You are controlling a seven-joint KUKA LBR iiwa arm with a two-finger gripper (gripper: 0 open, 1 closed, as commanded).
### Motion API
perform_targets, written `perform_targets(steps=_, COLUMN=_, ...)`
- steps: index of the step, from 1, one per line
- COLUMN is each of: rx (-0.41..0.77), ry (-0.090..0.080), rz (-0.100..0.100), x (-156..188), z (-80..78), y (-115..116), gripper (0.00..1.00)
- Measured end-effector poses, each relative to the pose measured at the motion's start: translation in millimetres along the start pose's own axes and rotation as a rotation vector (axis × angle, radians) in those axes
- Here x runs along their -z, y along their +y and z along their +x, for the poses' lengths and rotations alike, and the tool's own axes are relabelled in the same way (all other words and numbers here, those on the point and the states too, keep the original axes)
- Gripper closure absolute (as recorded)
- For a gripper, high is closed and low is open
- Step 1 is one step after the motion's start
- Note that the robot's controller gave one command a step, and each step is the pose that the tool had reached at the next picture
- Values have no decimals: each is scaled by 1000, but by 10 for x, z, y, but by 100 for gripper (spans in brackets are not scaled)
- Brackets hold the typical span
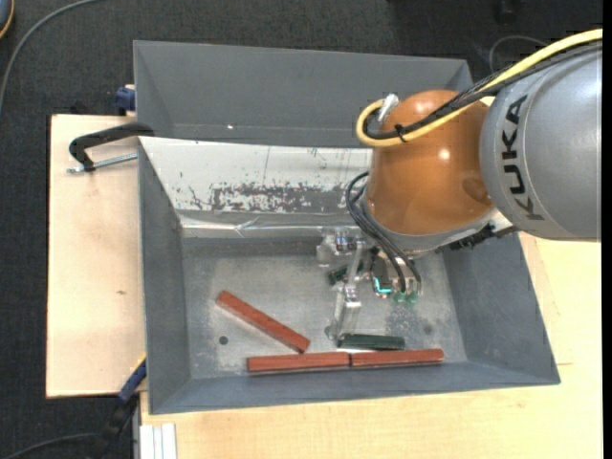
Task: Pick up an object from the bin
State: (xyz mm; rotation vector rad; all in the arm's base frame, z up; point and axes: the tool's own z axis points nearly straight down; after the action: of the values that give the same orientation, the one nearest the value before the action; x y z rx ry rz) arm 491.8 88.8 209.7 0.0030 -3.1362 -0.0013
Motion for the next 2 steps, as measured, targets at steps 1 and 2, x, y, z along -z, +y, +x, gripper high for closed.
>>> perform_targets(steps=1, rx=331, ry=-1, rz=0, x=-826, z=-78, y=607, gripper=0)
perform_targets(steps=2, rx=467, ry=-7, rz=0, x=-1405, z=-486, y=633, gripper=0)
